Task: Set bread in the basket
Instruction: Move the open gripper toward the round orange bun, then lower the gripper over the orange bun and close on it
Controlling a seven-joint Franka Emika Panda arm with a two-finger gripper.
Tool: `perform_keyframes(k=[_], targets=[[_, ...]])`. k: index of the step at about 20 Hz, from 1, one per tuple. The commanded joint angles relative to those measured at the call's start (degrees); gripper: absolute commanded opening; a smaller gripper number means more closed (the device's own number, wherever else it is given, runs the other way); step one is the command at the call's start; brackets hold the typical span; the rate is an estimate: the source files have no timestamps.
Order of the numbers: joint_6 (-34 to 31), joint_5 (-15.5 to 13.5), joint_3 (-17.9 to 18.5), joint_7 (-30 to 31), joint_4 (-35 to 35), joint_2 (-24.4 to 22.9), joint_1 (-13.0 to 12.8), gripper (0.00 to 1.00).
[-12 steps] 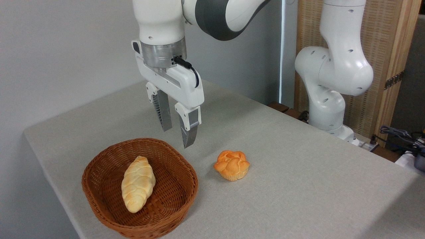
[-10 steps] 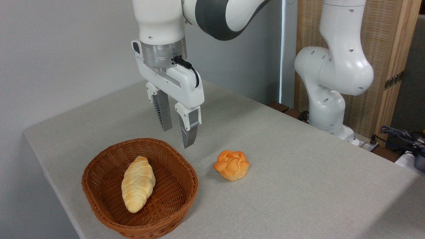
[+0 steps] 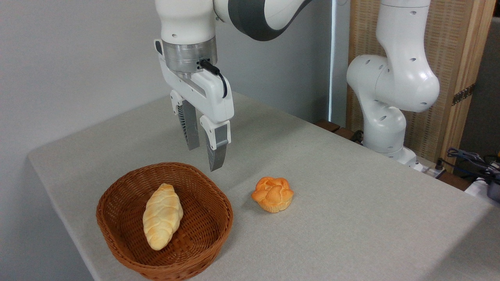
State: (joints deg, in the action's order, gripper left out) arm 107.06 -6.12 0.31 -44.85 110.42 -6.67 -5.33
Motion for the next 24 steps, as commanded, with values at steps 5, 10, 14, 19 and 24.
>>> perform_keyframes(k=[5,10,14,19,24], targets=[[-2.3,-0.8,-0.4,-0.5,2.9,-2.5,0.4,1.0],[-2.1,-0.6,0.0,-0.5,9.4,-6.4,0.4,1.0],[-0.6,0.6,2.7,-1.0,15.3,-9.5,0.7,1.0],[4.9,3.6,5.0,-1.3,20.3,-10.1,0.6,1.0],[7.6,4.6,5.0,-1.5,23.3,-9.5,0.5,1.0]])
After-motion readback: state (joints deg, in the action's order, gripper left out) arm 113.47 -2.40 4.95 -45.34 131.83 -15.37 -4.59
